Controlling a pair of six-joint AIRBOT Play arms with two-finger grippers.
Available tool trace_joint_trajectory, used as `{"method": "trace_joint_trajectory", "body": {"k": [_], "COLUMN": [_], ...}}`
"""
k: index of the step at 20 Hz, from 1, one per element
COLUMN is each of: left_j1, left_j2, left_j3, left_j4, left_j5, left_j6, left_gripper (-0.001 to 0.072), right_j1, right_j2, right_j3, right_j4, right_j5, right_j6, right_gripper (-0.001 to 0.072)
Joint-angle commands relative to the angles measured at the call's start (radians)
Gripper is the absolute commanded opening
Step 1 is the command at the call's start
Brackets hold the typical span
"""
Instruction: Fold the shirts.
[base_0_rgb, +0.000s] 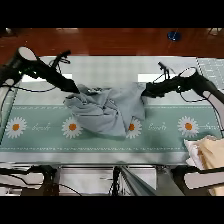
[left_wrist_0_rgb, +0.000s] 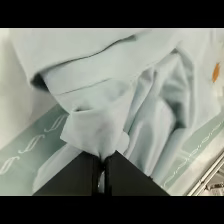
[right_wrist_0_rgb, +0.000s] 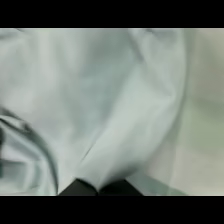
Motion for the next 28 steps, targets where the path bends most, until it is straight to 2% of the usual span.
{"method": "trace_joint_trajectory", "body": {"k": [1, 5, 8, 16, 20, 23, 25, 28], "left_j1": [0.022, 0.089, 0.126, 0.126, 0.126, 0.126, 0.126, 0.126], "left_j2": [0.129, 0.381, 0.576, 0.912, 0.993, 1.027, 1.027, 1.023], "left_j3": [0.107, 0.21, 0.212, 0.212, 0.212, 0.212, 0.212, 0.128], "left_j4": [-0.013, -0.003, -0.003, 0.042, 0.042, 0.042, 0.042, 0.041], "left_j5": [0.023, 0.132, 0.219, 0.338, 0.295, 0.211, 0.107, 0.022], "left_j6": [-0.003, -0.053, -0.116, -0.118, -0.129, -0.19, -0.252, -0.35], "left_gripper": [0.0024, 0.0025, 0.0025, 0.0025, 0.0025, 0.0025, 0.0025, 0.0025], "right_j1": [-0.061, -0.201, -0.281, -0.331, -0.331, -0.331, -0.331, -0.331], "right_j2": [0.225, 0.557, 0.723, 0.893, 0.9, 0.9, 0.9, 0.856], "right_j3": [0.028, 0.152, 0.26, 0.439, 0.502, 0.554, 0.561, 0.544], "right_j4": [0.092, 0.089, 0.081, -0.002, -0.001, -0.019, -0.078, -0.284], "right_j5": [-0.02, -0.076, -0.073, -0.027, 0.123, 0.235, 0.318, 0.559], "right_j6": [-0.051, -0.01, 0.035, 0.162, 0.24, 0.292, 0.338, 0.359], "right_gripper": [0.0018, 0.0018, 0.0018, 0.0018, 0.0018, 0.0018, 0.0018, 0.0018]}}
